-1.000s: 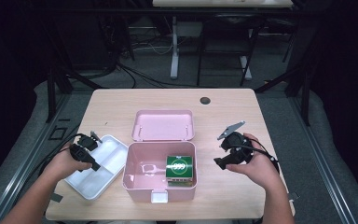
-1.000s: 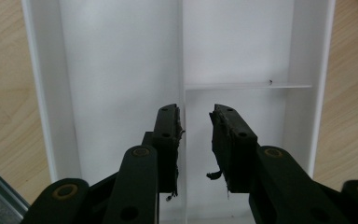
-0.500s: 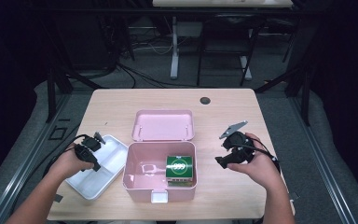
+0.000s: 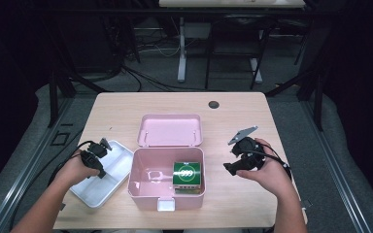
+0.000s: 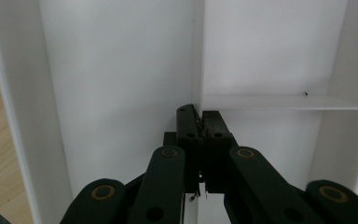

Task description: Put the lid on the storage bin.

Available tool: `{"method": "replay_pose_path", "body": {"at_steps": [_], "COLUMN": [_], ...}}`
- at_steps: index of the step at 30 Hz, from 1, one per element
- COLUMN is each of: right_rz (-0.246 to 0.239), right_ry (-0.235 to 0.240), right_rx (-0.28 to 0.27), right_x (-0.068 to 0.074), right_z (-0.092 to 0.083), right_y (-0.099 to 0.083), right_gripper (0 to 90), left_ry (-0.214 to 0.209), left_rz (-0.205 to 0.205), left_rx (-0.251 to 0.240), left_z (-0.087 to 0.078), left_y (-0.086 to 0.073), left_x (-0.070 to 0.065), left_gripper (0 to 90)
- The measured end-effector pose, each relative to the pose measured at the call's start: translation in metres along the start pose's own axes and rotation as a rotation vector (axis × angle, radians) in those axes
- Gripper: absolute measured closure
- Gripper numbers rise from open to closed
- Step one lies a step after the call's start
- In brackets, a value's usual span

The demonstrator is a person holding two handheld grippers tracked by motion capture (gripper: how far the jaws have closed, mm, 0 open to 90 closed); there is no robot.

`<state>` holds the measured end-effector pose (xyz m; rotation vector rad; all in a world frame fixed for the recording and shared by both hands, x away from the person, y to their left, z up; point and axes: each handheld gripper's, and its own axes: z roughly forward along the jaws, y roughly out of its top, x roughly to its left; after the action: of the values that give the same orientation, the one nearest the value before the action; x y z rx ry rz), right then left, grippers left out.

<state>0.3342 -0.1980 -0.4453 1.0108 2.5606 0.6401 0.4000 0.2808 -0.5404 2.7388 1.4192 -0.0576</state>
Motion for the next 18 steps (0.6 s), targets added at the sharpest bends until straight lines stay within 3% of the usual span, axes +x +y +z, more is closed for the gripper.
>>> {"method": "replay_pose_path", "body": {"at_steps": [18], "right_rz": [-0.009], "right_ry": [-0.005], "right_rx": [0.012], "right_x": [0.0007], "right_z": [0.002], "right_y": [-0.0004], "right_gripper": [25.3], "left_ry": [0.021], "left_rz": [0.024], "left_rx": [0.039], "left_z": [0.003], "left_y": [0.0053], "left_x": [-0.0021], "left_gripper": [88.6]}}
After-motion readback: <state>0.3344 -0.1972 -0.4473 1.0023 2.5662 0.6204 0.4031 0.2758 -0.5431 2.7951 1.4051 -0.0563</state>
